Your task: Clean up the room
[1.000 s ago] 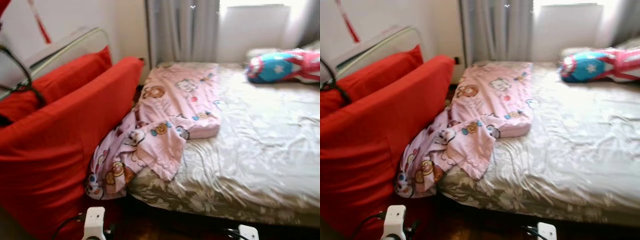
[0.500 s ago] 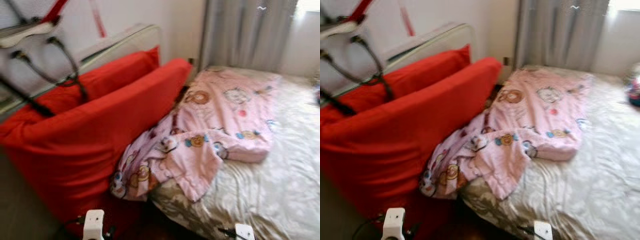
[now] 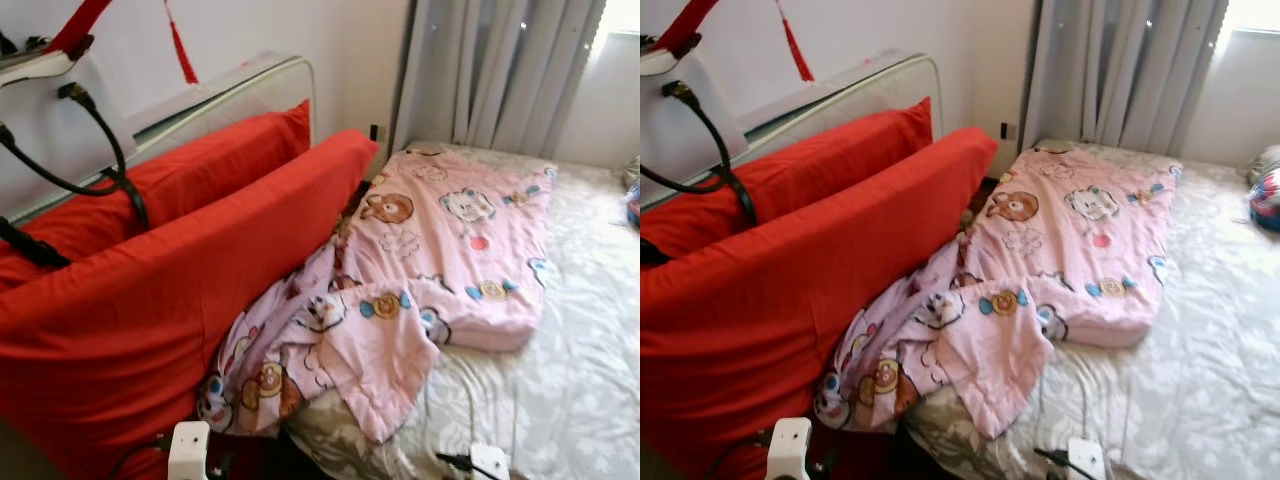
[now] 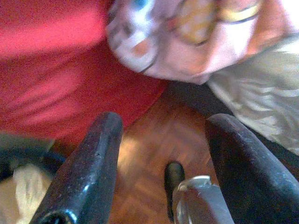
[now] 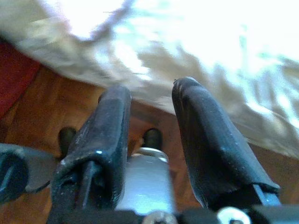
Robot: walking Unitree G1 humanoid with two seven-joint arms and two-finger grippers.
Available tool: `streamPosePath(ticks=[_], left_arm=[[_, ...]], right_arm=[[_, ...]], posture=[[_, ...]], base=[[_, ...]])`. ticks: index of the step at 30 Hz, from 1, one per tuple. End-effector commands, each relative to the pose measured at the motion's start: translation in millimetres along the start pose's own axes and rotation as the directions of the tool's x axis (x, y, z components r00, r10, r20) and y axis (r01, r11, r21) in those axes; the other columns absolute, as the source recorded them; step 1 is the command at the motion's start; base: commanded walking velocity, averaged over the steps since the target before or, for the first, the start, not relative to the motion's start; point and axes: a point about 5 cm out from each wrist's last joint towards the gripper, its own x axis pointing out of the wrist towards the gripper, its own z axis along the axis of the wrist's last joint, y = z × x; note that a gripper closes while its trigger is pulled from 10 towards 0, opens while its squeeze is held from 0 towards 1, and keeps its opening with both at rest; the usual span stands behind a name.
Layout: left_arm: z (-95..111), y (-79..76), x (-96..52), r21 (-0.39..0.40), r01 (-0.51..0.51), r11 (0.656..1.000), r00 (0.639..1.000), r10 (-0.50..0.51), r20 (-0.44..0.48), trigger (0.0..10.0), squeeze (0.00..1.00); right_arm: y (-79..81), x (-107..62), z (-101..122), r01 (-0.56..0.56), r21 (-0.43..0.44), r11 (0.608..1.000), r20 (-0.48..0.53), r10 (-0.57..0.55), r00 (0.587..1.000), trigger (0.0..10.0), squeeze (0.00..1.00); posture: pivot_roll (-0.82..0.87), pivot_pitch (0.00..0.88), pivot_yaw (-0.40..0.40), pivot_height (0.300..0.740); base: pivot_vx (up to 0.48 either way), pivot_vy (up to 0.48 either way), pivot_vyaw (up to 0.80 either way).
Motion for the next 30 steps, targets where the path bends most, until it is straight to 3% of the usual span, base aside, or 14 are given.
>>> streamPosePath(ticks=[1, 8, 17, 20, 26, 27, 30], left_arm=[[-8, 6.9, -3.1, -0.016, -0.025, 1.000, 0.999, 0.025, -0.029, 10.0, 0.00], [-6, 4.6, -2.5, -0.041, -0.019, 0.999, 1.000, 0.019, -0.009, 10.0, 0.00], [19, -2.8, 4.1, -0.089, 0.033, 0.995, 0.995, -0.024, 0.101, 10.0, 0.00], [37, -7.0, 4.6, -0.103, 0.074, 0.992, 0.971, -0.048, 0.234, 10.0, 0.00], [52, -4.8, 2.6, -0.088, 0.059, 0.994, 0.941, -0.025, 0.338, 10.0, 0.00], [59, -7.9, 0.2, -0.052, 0.072, 0.996, 0.919, -0.046, 0.392, 10.0, 0.00], [64, -11.0, -5.5, -0.052, 0.081, 0.995, 0.886, -0.048, 0.462, 10.0, 0.00]], right_arm=[[2.2, 0.8, 3, -0.012, -0.006, 1.000, 0.013, 0.012, 1.000, 10.0, 0.00], [4.9, 1.5, 7, -0.035, -0.005, 0.999, 0.027, 0.036, 0.999, 10.0, 0.00], [9.6, 4.3, 38, -0.086, -0.024, 0.996, 0.178, 0.089, 0.980, 10.0, 0.00], [22.4, 2.2, 70, -0.163, -0.093, 0.982, 0.355, 0.185, 0.916, 10.0, 0.00], [20.5, -0.6, 79, -0.183, -0.110, 0.977, 0.416, 0.212, 0.884, 10.0, 0.00], [18.5, -1.7, 80, -0.184, -0.115, 0.976, 0.428, 0.216, 0.877, 10.0, 0.00], [17.3, -3.3, 81, -0.186, -0.114, 0.976, 0.452, 0.218, 0.865, 10.0, 0.00]], posture=[[0.02, 0.000, 0.020, 0.740], [0.02, 0.000, 0.015, 0.740], [0.01, 0.001, -0.004, 0.740], [0.01, 0.011, -0.022, 0.740], [0.00, 0.014, -0.039, 0.740], [0.01, 0.015, -0.044, 0.740], [0.01, 0.023, -0.049, 0.740]], base=[[0.000, 0.000, 0.80], [0.000, 0.000, 0.44], [0.000, 0.000, 0.00], [0.000, 0.000, 0.00], [0.000, 0.000, 0.00], [0.000, 0.000, 0.00], [0.000, 0.000, 0.00]])
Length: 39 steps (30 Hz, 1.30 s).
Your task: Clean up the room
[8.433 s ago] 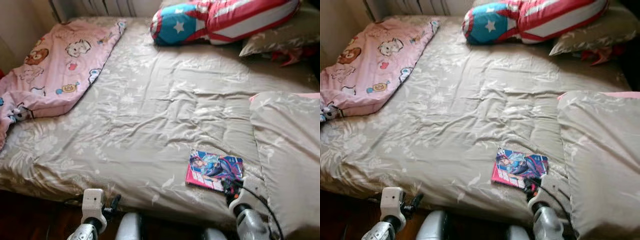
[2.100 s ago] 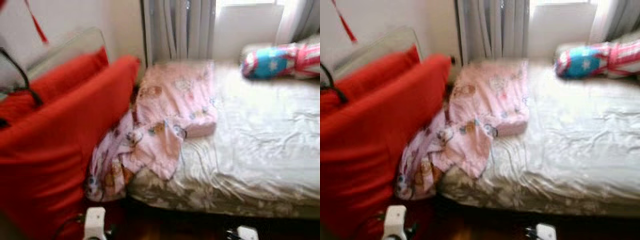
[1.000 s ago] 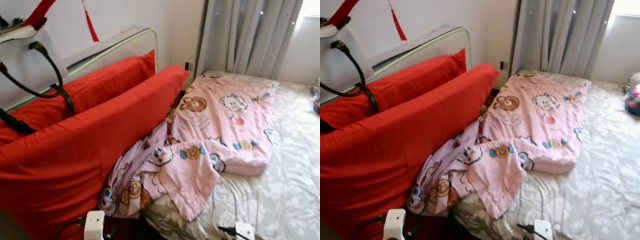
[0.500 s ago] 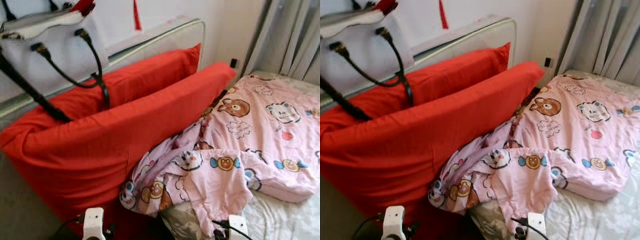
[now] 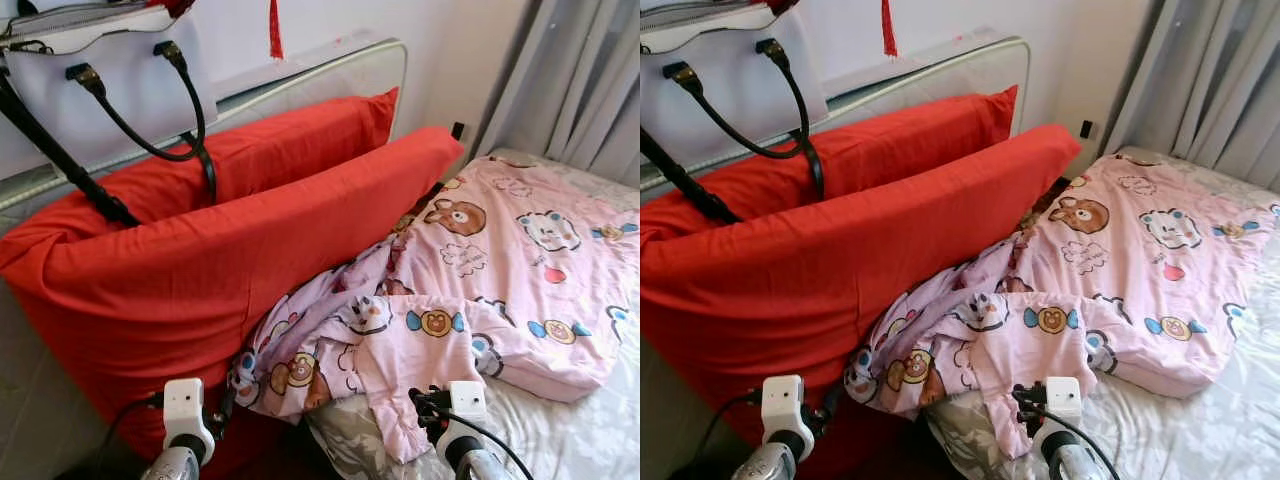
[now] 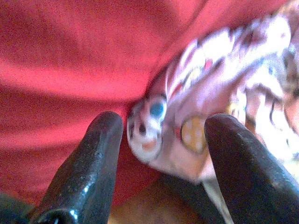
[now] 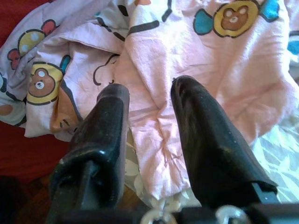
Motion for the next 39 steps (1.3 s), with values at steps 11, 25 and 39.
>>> streamPosePath(ticks=[11, 25, 39], left_arm=[[14, -1.9, -5.4, 0.012, -0.022, 1.000, 0.993, 0.021, 0.118, 10.0, 0.00], [26, -7.4, -4.2, 0.062, 0.033, 0.998, 0.990, -0.041, 0.138, 10.0, 0.00], [27, -6.5, -6.1, 0.070, 0.034, 0.997, 0.991, -0.042, 0.124, 10.0, 0.00]], right_arm=[[-0.4, -4.8, -4, 0.032, -0.010, 0.999, 0.020, -0.032, 0.999, 10.0, 0.00], [-4.0, -2.9, 5, 0.052, 0.014, 0.999, 0.076, -0.053, 0.996, 10.0, 0.00], [2.3, -3.2, 6, 0.036, 0.006, 0.999, 0.099, -0.036, 0.994, 10.0, 0.00]], posture=[[0.01, 0.039, -0.049, 0.740], [0.01, 0.037, -0.044, 0.710], [0.01, 0.045, -0.039, 0.685]], base=[[0.000, 0.000, 0.00], [0.000, 0.000, 0.00], [0.000, 0.000, 0.00]])
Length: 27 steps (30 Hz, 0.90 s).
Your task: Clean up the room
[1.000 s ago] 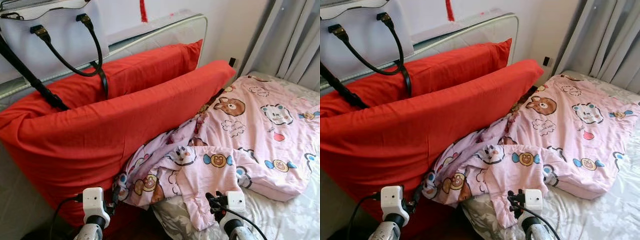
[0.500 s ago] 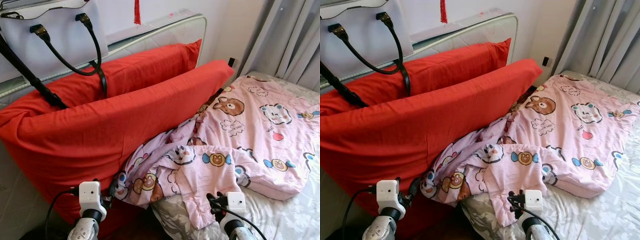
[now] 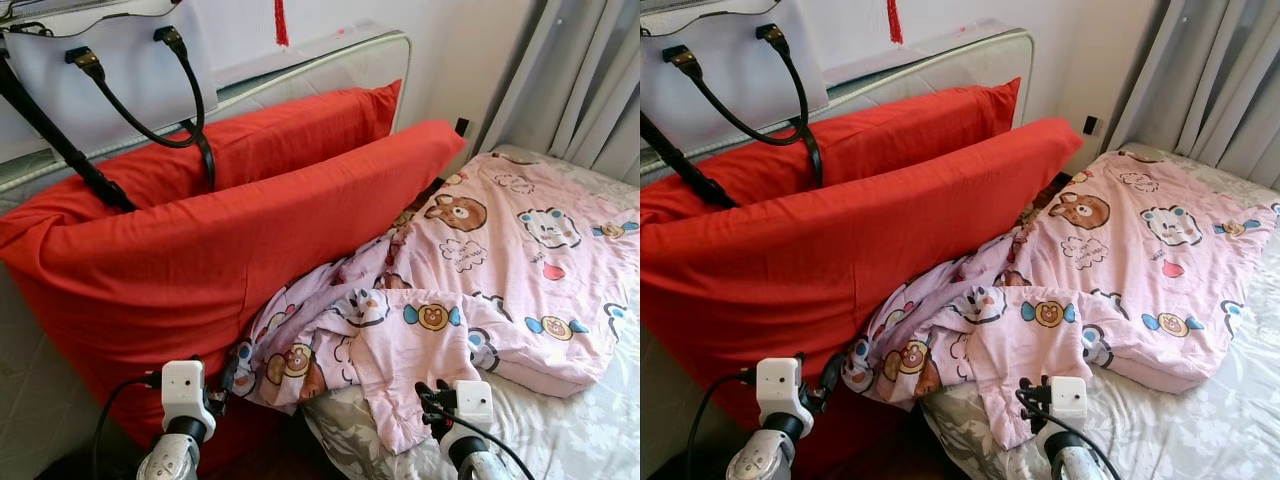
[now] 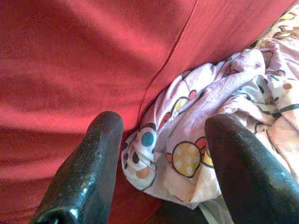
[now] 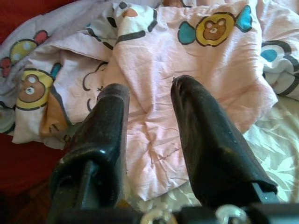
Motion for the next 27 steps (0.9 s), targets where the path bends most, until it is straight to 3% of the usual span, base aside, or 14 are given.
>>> streamPosePath(ticks=[1, 10, 14, 18, 27], left_arm=[[-2, 0.5, -1.7, 0.004, 0.004, 1.000, 1.000, -0.004, -0.015, 10.0, 0.00], [-1, 3.2, -2.1, 0.005, -0.003, 1.000, 1.000, 0.003, -0.023, 10.0, 0.00], [-2, 4.2, -2.8, 0.007, -0.003, 1.000, 1.000, 0.003, -0.027, 10.0, 0.00], [-3, 4.6, -2.6, 0.012, -0.005, 1.000, 0.999, 0.006, -0.034, 10.0, 0.00], [-7, 6.2, -5.2, 0.022, 0.013, 1.000, 0.998, -0.012, -0.054, 10.0, 0.00]], right_arm=[[0.2, -0.8, 1, 0.000, 0.004, 1.000, 0.019, 0.000, 1.000, 10.0, 0.00], [2.6, 0.3, 3, -0.002, 0.004, 1.000, 0.025, 0.002, 1.000, 10.0, 0.00], [2.8, 0.4, -1, 0.009, -0.018, 1.000, -0.019, -0.009, 1.000, 10.0, 0.00], [4.4, 0.3, -3, -0.005, -0.023, 1.000, -0.031, 0.005, 0.999, 10.0, 0.00], [6.6, -2.6, -10, -0.009, 0.002, 1.000, -0.060, 0.009, 0.998, 10.0, 0.00]], posture=[[0.01, 0.045, -0.039, 0.685], [0.02, 0.054, -0.035, 0.685], [0.02, 0.049, -0.033, 0.685], [0.02, 0.046, -0.034, 0.660], [0.02, 0.000, -0.013, 0.655]], base=[[0.000, 0.000, 0.00], [0.000, 0.000, 0.00], [0.000, 0.000, 0.00], [0.000, 0.000, 0.00], [0.000, 0.000, 0.00]])
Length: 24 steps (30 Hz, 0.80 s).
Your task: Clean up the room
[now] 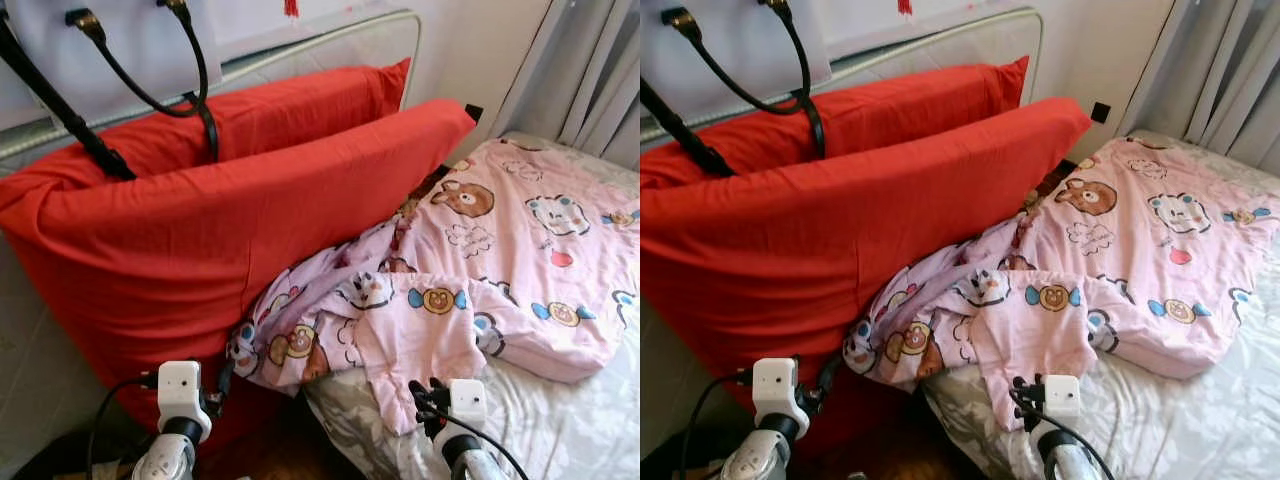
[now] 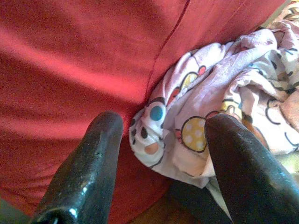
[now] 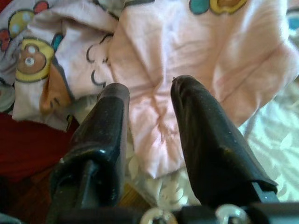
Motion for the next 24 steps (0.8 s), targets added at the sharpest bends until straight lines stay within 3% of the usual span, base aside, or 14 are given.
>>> streamPosePath(ticks=[1, 20, 24], left_arm=[[-6, 1.4, -4.0, 0.010, 0.014, 1.000, 0.999, -0.014, -0.033, 10.0, 0.00], [-6, 5.7, -1.5, 0.018, 0.020, 1.000, 0.998, -0.019, -0.054, 10.0, 0.00], [-4, 6.9, 0.1, 0.025, 0.022, 0.999, 0.998, -0.021, -0.053, 10.0, 0.00]], right_arm=[[0.5, -2.3, -6, -0.003, -0.001, 1.000, -0.032, 0.003, 0.999, 10.0, 0.00], [4.9, -4.3, -15, -0.007, -0.009, 1.000, -0.083, 0.006, 0.997, 10.0, 0.00], [5.8, -3.4, -15, 0.001, -0.014, 1.000, -0.091, -0.003, 0.996, 10.0, 0.00]], posture=[[0.02, 0.000, -0.008, 0.655], [0.03, 0.022, 0.003, 0.655], [0.03, 0.031, 0.004, 0.640]], base=[[0.000, 0.000, 0.00], [0.000, 0.000, 0.00], [0.000, 0.390, 0.00]])
